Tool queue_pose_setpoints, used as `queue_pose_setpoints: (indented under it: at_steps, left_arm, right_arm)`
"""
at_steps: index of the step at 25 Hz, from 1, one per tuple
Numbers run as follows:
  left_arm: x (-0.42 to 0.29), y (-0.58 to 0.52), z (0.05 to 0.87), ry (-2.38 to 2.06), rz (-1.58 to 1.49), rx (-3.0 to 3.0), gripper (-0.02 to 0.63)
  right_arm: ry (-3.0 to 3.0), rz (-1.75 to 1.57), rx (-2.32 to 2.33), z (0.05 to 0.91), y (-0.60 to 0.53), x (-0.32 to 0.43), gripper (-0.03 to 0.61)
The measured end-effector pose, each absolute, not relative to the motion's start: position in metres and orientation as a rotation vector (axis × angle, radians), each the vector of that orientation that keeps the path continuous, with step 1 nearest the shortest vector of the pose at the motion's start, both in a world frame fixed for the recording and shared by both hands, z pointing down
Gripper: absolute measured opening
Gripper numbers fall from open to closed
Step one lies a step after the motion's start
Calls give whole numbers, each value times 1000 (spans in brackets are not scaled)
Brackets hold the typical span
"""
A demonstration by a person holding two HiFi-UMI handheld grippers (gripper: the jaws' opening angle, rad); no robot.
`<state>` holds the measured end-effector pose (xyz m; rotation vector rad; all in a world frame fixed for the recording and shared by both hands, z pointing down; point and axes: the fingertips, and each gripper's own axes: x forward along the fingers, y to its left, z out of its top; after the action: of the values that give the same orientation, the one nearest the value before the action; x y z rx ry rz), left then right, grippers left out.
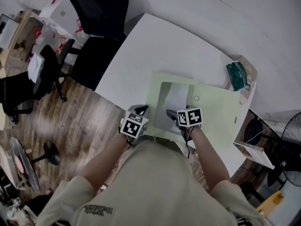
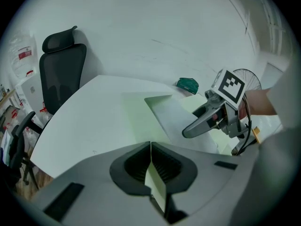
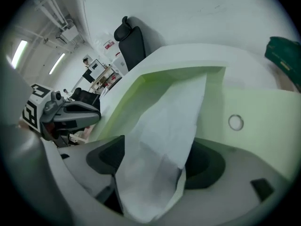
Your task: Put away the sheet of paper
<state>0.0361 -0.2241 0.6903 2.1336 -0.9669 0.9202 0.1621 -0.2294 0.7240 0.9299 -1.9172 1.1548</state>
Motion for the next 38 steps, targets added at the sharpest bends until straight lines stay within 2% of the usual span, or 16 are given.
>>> queue_pose_setpoints:
  at_steps: [5,8,10,16,18,19,27,38]
  left_arm:
    - [39,-224,684,-963,947,2150,23]
    - [44,-226,673,-962,953,2195,23]
    - [48,-228,665,-959,951,2224,23]
    - [51,-243,631,-984,931,2319,23]
    - [52,-250,616,-1004,901,2344,23]
    - [52,-254,609,-1015,886,2356,23]
    - [48,-276,540,-1109,775,2455,23]
    - [51,-285,419,-1219,608,2674,23]
  right_arm:
    - [-1914,1121,1031,710,-233,185,379]
    - [-1935,1083,1129,690,-243,202,364]
    - [-1949,1028,1189,675,-248,214,297]
    - [-2037,929,1348,617,-259,236,180]
    - [-2085,856,1401,591,-262,242,85]
    - [-2109,825,1422,579,-263,243,67]
    - [-2296,608,1510,476,-262,241,34]
    - [-2535,328,1586,340,-242,233,23]
